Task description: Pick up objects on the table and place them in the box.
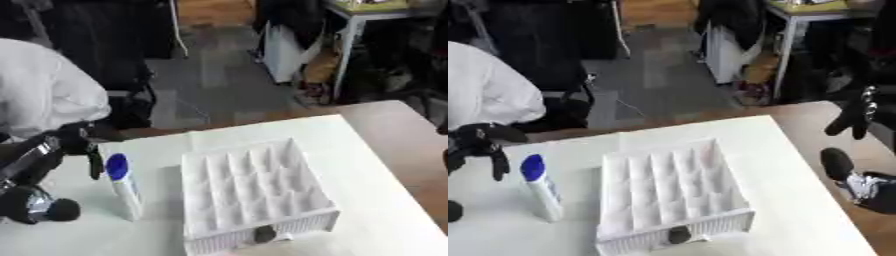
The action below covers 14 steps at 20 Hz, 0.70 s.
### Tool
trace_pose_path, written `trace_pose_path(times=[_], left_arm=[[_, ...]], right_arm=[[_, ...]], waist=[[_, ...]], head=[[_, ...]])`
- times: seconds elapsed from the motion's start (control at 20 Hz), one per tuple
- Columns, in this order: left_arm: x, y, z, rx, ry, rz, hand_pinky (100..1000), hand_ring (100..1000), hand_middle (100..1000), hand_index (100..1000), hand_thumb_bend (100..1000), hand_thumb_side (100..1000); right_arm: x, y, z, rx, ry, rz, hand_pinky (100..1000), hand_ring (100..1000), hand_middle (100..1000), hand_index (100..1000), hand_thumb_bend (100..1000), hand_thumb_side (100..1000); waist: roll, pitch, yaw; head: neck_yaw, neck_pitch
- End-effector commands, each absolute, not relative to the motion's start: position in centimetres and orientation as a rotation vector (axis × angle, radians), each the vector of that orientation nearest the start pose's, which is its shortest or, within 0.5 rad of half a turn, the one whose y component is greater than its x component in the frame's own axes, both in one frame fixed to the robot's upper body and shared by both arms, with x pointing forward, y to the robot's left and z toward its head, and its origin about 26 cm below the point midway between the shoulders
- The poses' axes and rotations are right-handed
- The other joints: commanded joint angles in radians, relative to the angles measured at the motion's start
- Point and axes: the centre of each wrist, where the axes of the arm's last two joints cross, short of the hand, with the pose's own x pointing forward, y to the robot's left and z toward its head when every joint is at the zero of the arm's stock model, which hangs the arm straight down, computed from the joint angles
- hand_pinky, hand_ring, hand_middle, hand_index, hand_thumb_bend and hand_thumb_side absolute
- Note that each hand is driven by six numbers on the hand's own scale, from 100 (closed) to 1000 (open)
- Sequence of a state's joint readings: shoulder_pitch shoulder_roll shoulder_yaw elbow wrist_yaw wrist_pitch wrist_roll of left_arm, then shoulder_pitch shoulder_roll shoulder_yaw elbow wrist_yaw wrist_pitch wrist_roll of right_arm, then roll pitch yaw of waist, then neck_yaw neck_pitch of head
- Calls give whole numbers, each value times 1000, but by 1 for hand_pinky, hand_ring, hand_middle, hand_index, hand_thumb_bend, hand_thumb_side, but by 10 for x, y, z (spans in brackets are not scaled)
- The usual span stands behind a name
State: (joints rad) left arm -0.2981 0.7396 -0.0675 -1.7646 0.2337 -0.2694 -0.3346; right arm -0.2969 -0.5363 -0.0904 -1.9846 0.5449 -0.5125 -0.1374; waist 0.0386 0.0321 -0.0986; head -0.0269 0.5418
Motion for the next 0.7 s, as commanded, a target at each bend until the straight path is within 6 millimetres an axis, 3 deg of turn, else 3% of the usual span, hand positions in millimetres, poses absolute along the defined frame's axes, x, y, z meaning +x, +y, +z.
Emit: trace_pose_path(times=[0.05, 0.25, 0.4, 0.45, 0.5, 0.55, 0.6, 0.7], left_arm=[[325, 348, 214, 5, -2137, -930, 497, 373, 765, 827, 994, 684], [325, 352, 221, -42, -2181, -848, 549, 402, 774, 828, 997, 679], [326, 354, 227, -42, -2202, -827, 641, 503, 811, 847, 1000, 674], [327, 356, 228, -34, -2209, -818, 628, 490, 806, 844, 1000, 674], [327, 357, 229, -23, -2217, -805, 702, 557, 832, 856, 1000, 669], [328, 359, 229, -10, -2227, -788, 695, 551, 829, 854, 1000, 669], [329, 361, 229, 1, -2235, -769, 774, 629, 864, 879, 1000, 670], [332, 365, 228, 23, -2243, -730, 828, 675, 889, 906, 1000, 662]], right_arm=[[293, -313, 238, 1063, 2912, -1083, 275, 372, 227, 463, 366, 786], [293, -313, 237, 1058, 2911, -1101, 275, 373, 225, 463, 368, 786], [293, -313, 237, 1058, 2909, -1114, 276, 374, 224, 464, 370, 784], [293, -313, 237, 1058, 2909, -1119, 276, 374, 224, 464, 369, 784], [293, -313, 236, 1058, 2909, -1122, 276, 375, 224, 464, 370, 785], [293, -313, 236, 1058, 2908, -1125, 276, 375, 224, 464, 370, 785], [293, -313, 236, 1058, 2908, -1127, 276, 375, 223, 465, 371, 784], [293, -313, 236, 1056, 2908, -1132, 276, 376, 222, 465, 371, 784]], waist=[[-1, -7, 1], [-1, -7, 2], [-1, -7, 3], [-1, -7, 3], [-1, -7, 3], [-1, -7, 3], [-1, -7, 3], [-1, -7, 2]], head=[[4, 5], [5, 4], [4, -2], [5, -3], [6, -2], [8, -1], [9, 0], [11, 1]])
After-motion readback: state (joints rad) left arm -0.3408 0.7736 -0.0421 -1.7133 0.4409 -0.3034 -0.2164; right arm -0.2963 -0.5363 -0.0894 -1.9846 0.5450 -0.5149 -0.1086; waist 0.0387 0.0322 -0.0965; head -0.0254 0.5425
